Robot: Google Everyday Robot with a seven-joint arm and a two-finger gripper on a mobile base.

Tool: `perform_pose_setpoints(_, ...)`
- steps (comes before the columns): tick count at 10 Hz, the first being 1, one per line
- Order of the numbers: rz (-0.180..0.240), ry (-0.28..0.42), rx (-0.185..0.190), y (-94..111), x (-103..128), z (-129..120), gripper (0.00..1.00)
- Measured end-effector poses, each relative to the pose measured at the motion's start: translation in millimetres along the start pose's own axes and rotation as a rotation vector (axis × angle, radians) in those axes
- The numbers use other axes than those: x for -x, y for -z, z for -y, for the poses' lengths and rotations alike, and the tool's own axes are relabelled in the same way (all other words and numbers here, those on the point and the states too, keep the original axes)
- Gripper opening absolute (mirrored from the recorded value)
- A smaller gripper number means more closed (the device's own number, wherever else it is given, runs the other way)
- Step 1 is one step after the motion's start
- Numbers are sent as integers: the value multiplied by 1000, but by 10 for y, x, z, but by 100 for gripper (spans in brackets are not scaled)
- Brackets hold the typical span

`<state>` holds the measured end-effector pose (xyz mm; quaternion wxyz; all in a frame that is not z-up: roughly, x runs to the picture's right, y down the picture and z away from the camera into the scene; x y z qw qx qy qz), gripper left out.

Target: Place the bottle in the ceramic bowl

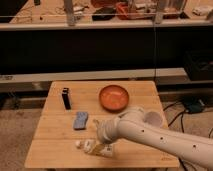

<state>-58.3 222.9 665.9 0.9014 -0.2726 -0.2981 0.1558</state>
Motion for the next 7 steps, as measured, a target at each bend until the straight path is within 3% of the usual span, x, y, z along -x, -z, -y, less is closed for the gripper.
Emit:
perform_pose_setpoints(2, 26, 0, 10, -54, -81, 3, 80)
perform_pose_setpoints(5, 89, -15, 16, -343, -437, 23, 80)
perform_pose_setpoints(7, 119, -26, 13, -427, -595, 36, 80)
